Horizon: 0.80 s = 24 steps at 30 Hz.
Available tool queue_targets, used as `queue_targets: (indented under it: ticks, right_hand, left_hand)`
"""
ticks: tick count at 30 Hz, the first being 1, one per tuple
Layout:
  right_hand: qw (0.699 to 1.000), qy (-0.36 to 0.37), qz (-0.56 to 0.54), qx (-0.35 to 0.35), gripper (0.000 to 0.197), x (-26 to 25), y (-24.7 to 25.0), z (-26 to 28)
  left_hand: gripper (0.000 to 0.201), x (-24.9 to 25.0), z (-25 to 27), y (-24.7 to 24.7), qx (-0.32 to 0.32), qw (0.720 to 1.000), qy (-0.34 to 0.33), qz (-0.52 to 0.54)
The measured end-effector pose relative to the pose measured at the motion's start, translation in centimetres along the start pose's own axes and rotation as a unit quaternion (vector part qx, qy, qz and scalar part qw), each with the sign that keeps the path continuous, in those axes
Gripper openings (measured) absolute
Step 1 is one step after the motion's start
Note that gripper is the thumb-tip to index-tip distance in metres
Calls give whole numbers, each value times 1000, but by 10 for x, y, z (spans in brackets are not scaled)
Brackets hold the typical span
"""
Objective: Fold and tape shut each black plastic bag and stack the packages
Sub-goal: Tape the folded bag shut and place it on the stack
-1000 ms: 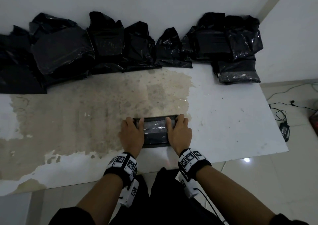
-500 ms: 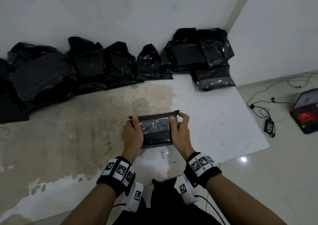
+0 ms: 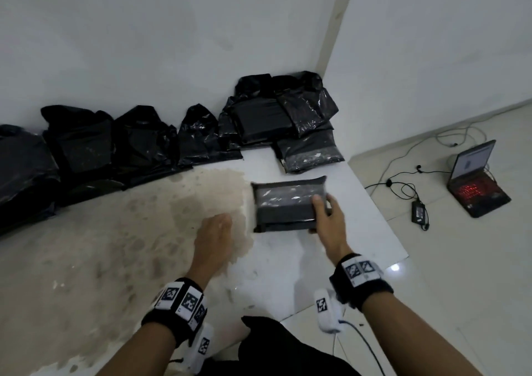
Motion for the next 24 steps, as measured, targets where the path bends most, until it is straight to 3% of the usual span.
queue_targets:
  ticks: [3,7,10,14,16,20,24]
  right_hand:
    - [997,-16,32,73,54,1,62,-47]
    - [993,-26,99,52,60,11,87,-98]
    - [983,-20,161,81,84,12,88,-116]
    - [931,-9,348,110,85,9,77,-98]
    - [900,67,414,116,85,0,65,-82]
    - [845,187,498,63,87,-3,38,-68]
    - [836,179,519,4,93,1,27,-79]
  left_hand:
    - [53,-32,-5,2,0,978,-27,-209]
    - [59,-63,11,-7,-48,965,-3,-259]
    - [72,-69,14,-10,-49,955,-8,-294]
    - [73,-69,12,-8,-34,956,-2,-292]
    - [69,-60,12,-3,-7,962,2,-273]
    - [54,-32,-5,11,51,971,1,-235]
    - [44,2,-64,15,21,981,-10,-191]
Point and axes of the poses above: each hand's wrist, its own z-axis away from the middle knuckle, its own y-axis out of the back of the hand, x = y × z, the point moved 9 cm from there along -z, towards the middle knuckle, and after that the axes turned 4 degrees about -x, right-handed, at the moved point
